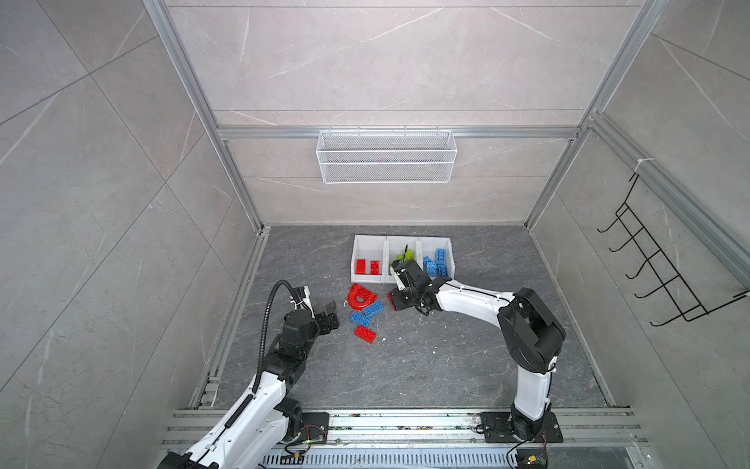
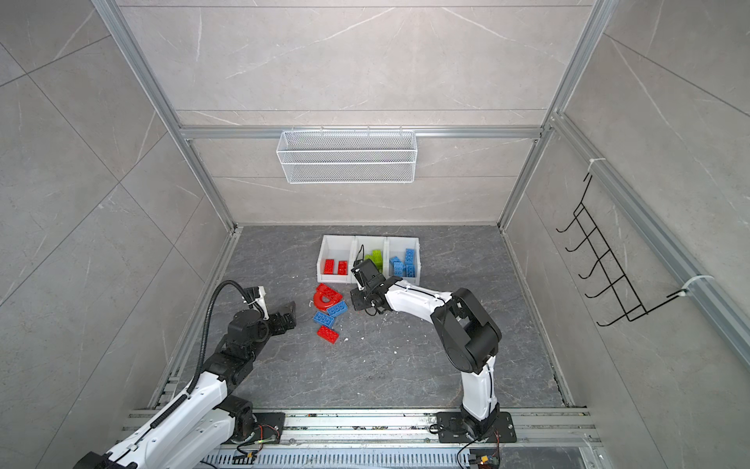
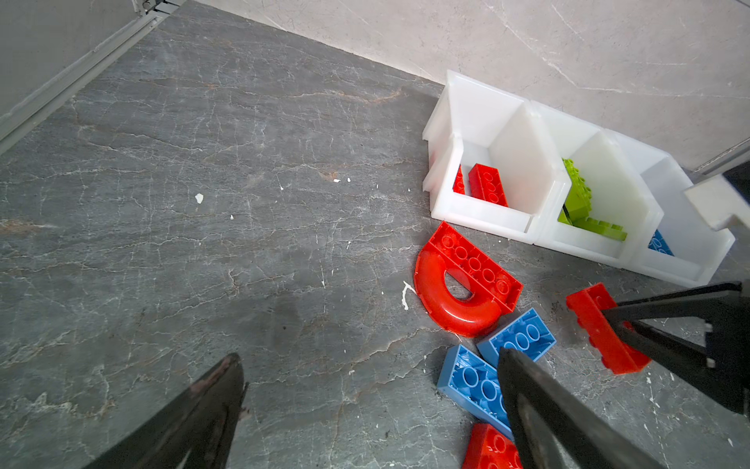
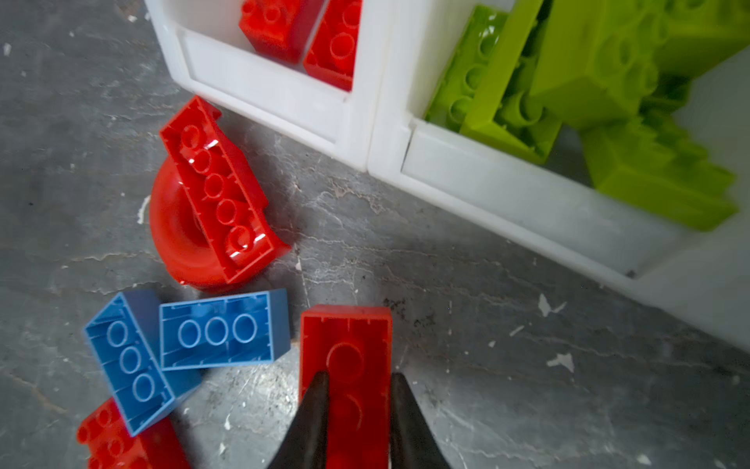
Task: Sort the legos into containers by color
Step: 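Carry the red brick into the red compartment and open the right gripper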
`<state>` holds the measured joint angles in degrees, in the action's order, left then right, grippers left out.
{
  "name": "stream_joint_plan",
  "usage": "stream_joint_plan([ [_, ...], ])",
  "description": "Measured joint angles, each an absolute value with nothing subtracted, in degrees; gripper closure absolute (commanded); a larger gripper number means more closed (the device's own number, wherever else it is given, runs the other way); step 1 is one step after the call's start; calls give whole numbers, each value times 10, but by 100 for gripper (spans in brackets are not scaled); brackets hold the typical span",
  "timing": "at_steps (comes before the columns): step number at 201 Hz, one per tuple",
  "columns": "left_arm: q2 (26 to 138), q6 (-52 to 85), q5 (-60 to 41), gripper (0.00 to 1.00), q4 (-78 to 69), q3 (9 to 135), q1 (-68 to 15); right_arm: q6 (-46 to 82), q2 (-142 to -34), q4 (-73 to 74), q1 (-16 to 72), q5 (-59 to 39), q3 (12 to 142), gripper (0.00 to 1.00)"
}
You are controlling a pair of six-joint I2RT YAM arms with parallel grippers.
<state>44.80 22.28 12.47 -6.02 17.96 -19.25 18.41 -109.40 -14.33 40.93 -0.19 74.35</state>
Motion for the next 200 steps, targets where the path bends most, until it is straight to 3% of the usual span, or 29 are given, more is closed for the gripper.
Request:
stream_joint_plan([
  [85,449,223,125,0,-60,180,-192,184,-1079,-158,396,-32,816,90],
  [179,448,223,125,0,-59,179,-192,185,-1280,-173,371,-54,1090,91],
  [200,448,223,125,0,-59,179,-192,187,-1330,-187,370,-54,1157,86],
])
